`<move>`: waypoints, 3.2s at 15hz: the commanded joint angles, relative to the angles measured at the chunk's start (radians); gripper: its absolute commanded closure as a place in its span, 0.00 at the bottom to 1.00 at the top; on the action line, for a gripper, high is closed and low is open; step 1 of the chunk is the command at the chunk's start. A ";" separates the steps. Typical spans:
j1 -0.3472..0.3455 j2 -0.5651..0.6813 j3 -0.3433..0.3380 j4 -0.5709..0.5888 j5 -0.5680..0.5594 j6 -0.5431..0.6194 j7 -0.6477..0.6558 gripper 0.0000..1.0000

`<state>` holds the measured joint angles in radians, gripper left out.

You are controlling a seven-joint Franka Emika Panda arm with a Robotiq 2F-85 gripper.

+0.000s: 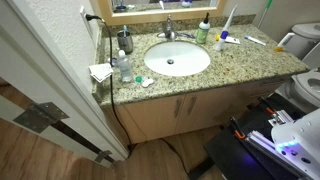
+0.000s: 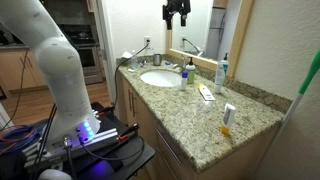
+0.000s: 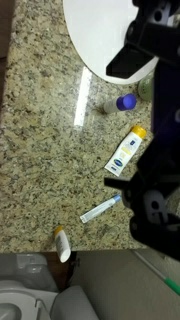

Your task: Close the tap

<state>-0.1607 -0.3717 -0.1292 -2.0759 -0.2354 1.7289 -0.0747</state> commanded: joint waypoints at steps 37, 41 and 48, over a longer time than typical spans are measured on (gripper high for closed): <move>0.192 0.568 0.139 0.322 0.173 0.339 0.414 0.00; 0.196 0.652 0.149 0.363 0.210 0.452 0.418 0.00; 0.255 0.818 0.111 0.480 0.144 0.622 0.525 0.00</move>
<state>0.0607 0.3692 0.0134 -1.6755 -0.0689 2.3220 0.4138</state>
